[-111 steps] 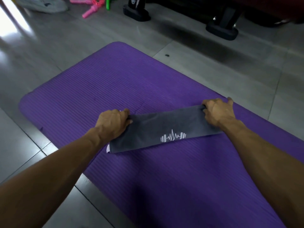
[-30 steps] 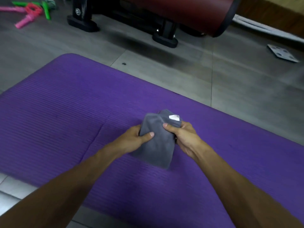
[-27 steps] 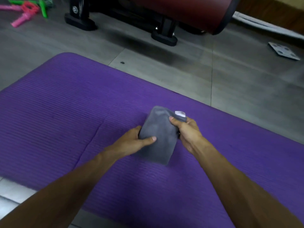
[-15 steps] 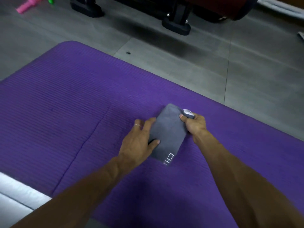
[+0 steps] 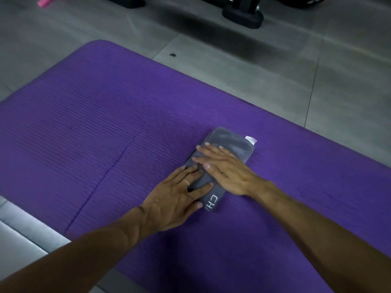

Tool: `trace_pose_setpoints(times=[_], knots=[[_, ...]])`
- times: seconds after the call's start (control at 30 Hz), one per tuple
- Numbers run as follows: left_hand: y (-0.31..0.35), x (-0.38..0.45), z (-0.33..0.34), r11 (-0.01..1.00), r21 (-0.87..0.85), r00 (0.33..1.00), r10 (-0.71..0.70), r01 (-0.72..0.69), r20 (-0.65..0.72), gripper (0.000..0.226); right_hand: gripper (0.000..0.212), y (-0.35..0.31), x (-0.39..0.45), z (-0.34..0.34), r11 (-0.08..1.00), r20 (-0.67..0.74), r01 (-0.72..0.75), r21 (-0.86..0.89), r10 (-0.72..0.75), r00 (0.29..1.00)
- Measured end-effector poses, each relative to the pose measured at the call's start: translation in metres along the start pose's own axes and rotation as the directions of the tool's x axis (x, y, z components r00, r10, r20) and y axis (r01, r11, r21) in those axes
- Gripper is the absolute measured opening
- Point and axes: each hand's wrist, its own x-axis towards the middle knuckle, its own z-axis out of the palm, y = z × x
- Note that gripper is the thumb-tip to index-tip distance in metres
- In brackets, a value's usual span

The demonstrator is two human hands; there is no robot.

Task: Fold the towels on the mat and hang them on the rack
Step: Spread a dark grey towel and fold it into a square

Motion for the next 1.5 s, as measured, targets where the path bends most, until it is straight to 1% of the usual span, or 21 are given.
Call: trace_pose_setpoints(times=[0.1, 0.17, 0.27, 0.33, 0.37, 0.43, 0.47, 0.53, 0.63, 0.67, 0.77, 0.83, 0.9, 0.97, 1.0, 1.07, 1.17, 1.27, 1.37, 1.43, 1.5], knots=[[-0.001, 0.003, 0.002, 0.999, 0.033, 0.999, 0.014, -0.012, -0.045, 0.052, 0.063, 0.035, -0.002, -0.005, 0.923, 0.050, 0.032, -0.383, -0.014, 0.999], [-0.001, 0.005, 0.001, 0.998, 0.053, 0.999, 0.020, -0.018, -0.047, 0.055, 0.064, 0.052, 0.004, -0.019, 0.893, 0.043, -0.059, -0.445, 0.088, 0.995], [0.001, 0.006, -0.002, 0.993, 0.111, 0.999, 0.038, -0.036, -0.016, 0.063, 0.066, 0.072, 0.009, -0.045, 0.820, -0.022, -0.353, -0.451, 0.385, 0.923], [0.002, 0.008, -0.001, 0.987, 0.158, 0.999, 0.041, -0.039, -0.009, 0.068, 0.065, 0.060, 0.007, -0.048, 0.771, -0.195, -0.356, -0.527, 0.298, 0.934], [0.004, 0.009, 0.000, 0.984, 0.178, 0.999, 0.035, -0.032, -0.015, 0.071, 0.061, 0.047, 0.004, -0.043, 0.805, -0.231, -0.273, -0.527, 0.174, 0.957], [0.009, 0.011, 0.004, 0.981, 0.191, 0.999, 0.020, -0.010, -0.051, 0.075, 0.051, 0.029, -0.008, -0.019, 0.907, -0.183, -0.001, -0.422, -0.084, 0.980], [0.011, 0.012, 0.006, 0.981, 0.194, 0.997, 0.019, -0.005, -0.074, 0.072, 0.049, 0.027, -0.015, -0.011, 0.938, -0.129, 0.054, -0.342, -0.104, 0.986], [0.015, 0.013, 0.007, 0.981, 0.193, 0.994, 0.025, -0.003, -0.111, 0.061, 0.056, 0.041, -0.025, -0.010, 0.964, -0.081, -0.096, -0.246, 0.078, 0.994], [0.019, 0.018, 0.007, 0.974, 0.225, 0.993, 0.053, -0.029, -0.102, 0.056, 0.063, 0.062, -0.025, -0.026, 0.882, -0.134, -0.400, -0.247, 0.378, 0.916], [0.019, 0.020, 0.007, 0.972, 0.232, 0.993, 0.063, -0.039, -0.098, 0.056, 0.063, 0.061, -0.025, -0.030, 0.868, -0.186, -0.411, -0.279, 0.371, 0.910], [0.016, 0.025, 0.006, 0.974, 0.218, 0.989, 0.092, -0.065, -0.115, 0.052, 0.067, 0.046, -0.030, -0.033, 0.922, -0.262, -0.261, -0.285, 0.187, 0.947], [0.012, 0.028, 0.002, 0.990, 0.133, 0.989, 0.058, -0.041, -0.133, 0.053, 0.078, 0.042, -0.037, -0.029, 0.960, -0.201, -0.187, -0.209, 0.145, 0.969], [0.006, 0.033, -0.009, 0.998, -0.066, 0.988, -0.030, 0.020, -0.152, 0.054, 0.092, 0.038, -0.044, -0.026, 0.945, -0.101, -0.154, -0.289, 0.130, 0.986], [-0.001, 0.038, -0.026, 0.926, -0.369, 0.978, -0.143, 0.079, -0.150, 0.048, 0.099, 0.036, -0.046, -0.024, 0.921, -0.040, -0.135, -0.366, 0.130, 0.991], [-0.005, 0.040, -0.036, 0.843, -0.527, 0.975, -0.193, 0.110, -0.106, 0.044, 0.098, 0.034, -0.044, -0.023, 0.922, -0.069, -0.141, -0.361, 0.124, 0.990], [-0.012, 0.044, -0.053, 0.654, -0.734, 0.965, -0.260, 0.182, 0.007, 0.035, 0.076, 0.028, -0.037, -0.026, 0.939, -0.241, -0.153, -0.308, 0.078, 0.967], [-0.018, 0.046, -0.072, 0.415, -0.870, 0.933, -0.338, 0.268, 0.126, 0.040, 0.038, 0.013, -0.022, -0.042, 0.959, -0.409, -0.159, -0.235, 0.051, 0.911], [-0.025, 0.044, -0.086, 0.265, -0.907, 0.899, -0.383, 0.328, 0.214, 0.041, 0.031, -0.005, -0.022, -0.061, 0.960, -0.385, -0.190, -0.205, 0.099, 0.918], [-0.030, 0.042, -0.102, 0.377, -0.832, 0.839, -0.514, 0.408, 0.179, 0.038, 0.032, -0.024, -0.032, -0.085, 0.931, -0.298, -0.303, -0.202, 0.236, 0.925], [-0.027, 0.040, -0.114, 0.493, -0.708, 0.772, -0.625, 0.506, 0.116, 0.036, 0.037, -0.036, -0.043, -0.101, 0.886, -0.238, -0.408, -0.219, 0.357, 0.903], [-0.017, 0.038, -0.136, 0.583, -0.581, 0.757, -0.647, 0.569, 0.092, 0.035, 0.037, -0.051, -0.057, -0.118, 0.852, -0.225, -0.483, -0.201, 0.439, 0.870]])
